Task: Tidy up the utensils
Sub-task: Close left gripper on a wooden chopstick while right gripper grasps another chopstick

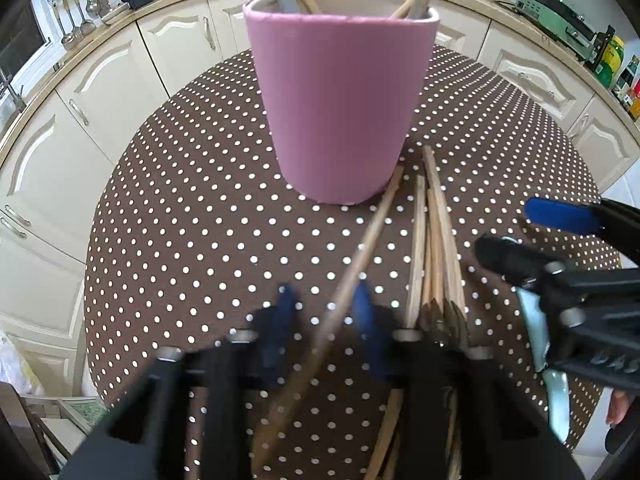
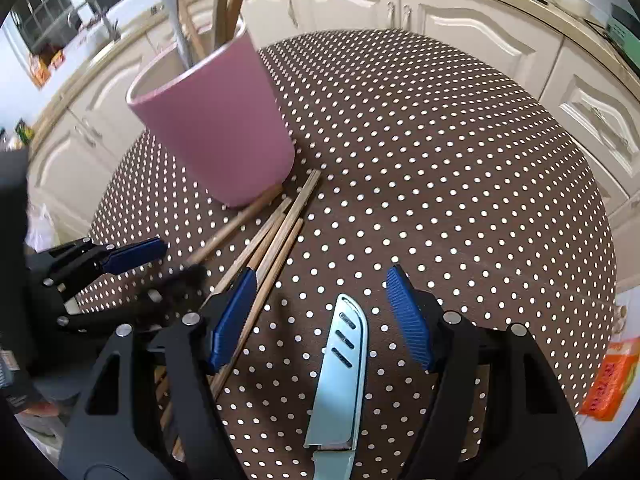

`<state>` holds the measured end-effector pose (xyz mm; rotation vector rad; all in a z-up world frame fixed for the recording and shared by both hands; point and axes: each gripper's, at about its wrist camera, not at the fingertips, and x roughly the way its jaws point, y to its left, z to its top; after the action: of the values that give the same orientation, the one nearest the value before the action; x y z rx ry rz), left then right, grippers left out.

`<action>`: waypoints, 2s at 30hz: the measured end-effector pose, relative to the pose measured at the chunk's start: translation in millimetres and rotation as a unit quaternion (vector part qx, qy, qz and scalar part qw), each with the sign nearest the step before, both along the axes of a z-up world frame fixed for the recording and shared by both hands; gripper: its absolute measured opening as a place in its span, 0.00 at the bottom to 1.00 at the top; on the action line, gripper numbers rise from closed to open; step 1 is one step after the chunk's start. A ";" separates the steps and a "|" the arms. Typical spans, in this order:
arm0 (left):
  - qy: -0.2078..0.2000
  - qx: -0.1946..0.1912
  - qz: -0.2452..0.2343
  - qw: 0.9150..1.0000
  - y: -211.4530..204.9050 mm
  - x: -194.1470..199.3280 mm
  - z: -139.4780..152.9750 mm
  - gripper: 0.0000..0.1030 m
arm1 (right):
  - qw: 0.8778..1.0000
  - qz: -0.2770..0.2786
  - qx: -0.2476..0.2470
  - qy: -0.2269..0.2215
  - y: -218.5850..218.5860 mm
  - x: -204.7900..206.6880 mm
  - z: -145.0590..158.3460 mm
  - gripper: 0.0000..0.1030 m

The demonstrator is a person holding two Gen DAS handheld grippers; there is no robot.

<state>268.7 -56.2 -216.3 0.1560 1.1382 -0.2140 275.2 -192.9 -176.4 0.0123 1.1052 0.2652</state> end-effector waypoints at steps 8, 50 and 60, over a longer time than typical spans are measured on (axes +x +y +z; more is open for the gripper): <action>0.002 -0.064 0.032 0.997 30.4 -25.0 0.2 0.13 | 1.000 0.000 -0.021 0.006 9.1 5.3 -12.5 0.65; 0.021 -0.102 0.118 0.988 68.1 -24.5 0.3 0.06 | 0.999 0.025 0.004 0.035 32.6 22.9 -20.8 0.26; 0.019 -0.093 0.116 0.989 64.9 -21.4 -1.0 0.06 | 0.997 0.047 -0.056 0.025 86.0 28.8 -35.8 0.26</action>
<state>247.3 8.7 -217.4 -0.1469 1.1578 -0.1153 304.1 -106.9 -212.2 -0.1346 1.1718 0.2879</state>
